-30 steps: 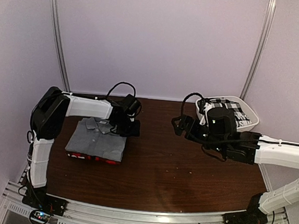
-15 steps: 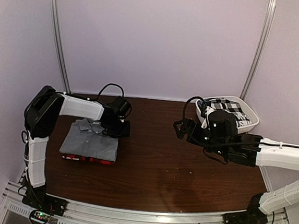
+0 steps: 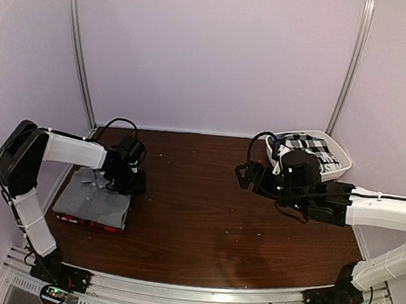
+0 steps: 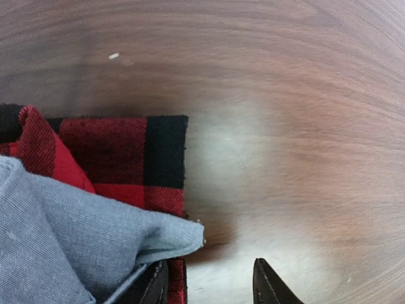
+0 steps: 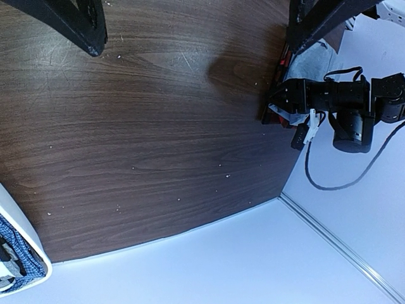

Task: Fold and stack the long sleeve shirts
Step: Move the square-folded shirt to the corner of the board.

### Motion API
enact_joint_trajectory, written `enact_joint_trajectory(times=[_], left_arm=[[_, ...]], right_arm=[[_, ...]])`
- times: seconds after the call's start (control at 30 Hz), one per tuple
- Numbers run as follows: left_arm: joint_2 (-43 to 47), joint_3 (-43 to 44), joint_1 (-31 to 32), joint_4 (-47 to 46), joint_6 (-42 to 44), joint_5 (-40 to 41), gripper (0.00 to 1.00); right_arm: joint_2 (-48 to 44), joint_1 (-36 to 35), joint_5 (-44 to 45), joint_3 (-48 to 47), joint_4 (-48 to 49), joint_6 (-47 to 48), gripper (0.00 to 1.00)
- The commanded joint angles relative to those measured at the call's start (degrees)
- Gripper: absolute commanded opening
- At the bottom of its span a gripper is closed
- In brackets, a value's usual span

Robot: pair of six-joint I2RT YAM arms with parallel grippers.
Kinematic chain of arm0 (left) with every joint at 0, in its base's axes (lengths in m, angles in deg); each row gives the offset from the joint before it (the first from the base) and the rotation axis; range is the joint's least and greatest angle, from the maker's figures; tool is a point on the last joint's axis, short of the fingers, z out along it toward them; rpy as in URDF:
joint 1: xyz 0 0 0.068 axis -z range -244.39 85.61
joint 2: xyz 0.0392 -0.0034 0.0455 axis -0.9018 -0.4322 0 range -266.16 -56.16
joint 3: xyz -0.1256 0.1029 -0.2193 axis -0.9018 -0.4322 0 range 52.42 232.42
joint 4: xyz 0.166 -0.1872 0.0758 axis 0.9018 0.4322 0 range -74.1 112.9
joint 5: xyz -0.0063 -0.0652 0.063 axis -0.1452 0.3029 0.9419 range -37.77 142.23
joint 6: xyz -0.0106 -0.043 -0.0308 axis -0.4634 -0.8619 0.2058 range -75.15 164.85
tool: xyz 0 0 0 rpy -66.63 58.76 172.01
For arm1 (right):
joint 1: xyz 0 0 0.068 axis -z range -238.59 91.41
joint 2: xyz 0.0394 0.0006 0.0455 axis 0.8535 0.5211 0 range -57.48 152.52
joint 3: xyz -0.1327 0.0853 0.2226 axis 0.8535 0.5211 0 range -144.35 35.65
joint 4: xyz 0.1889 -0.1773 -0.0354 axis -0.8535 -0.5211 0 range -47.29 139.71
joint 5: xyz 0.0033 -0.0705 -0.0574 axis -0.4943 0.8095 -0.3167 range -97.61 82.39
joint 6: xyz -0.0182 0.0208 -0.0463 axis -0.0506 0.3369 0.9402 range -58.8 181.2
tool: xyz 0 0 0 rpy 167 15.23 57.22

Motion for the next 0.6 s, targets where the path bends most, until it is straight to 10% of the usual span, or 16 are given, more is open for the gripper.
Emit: enact_joint_trajectory(times=[0.0,0.57], left_arm=[[3.7,-3.8,-2.5,0.8,1.7,0.9,0.47],[9.3,-2.7,-3.0,-0.5,8.2,-4.3,0.51]], right_arm=[[0.3,0.4,-0.1,0.8,1.1,-0.6,1.00],[-1.5,1.3,0.7,-0.4,-2.5,0.8,1.00]])
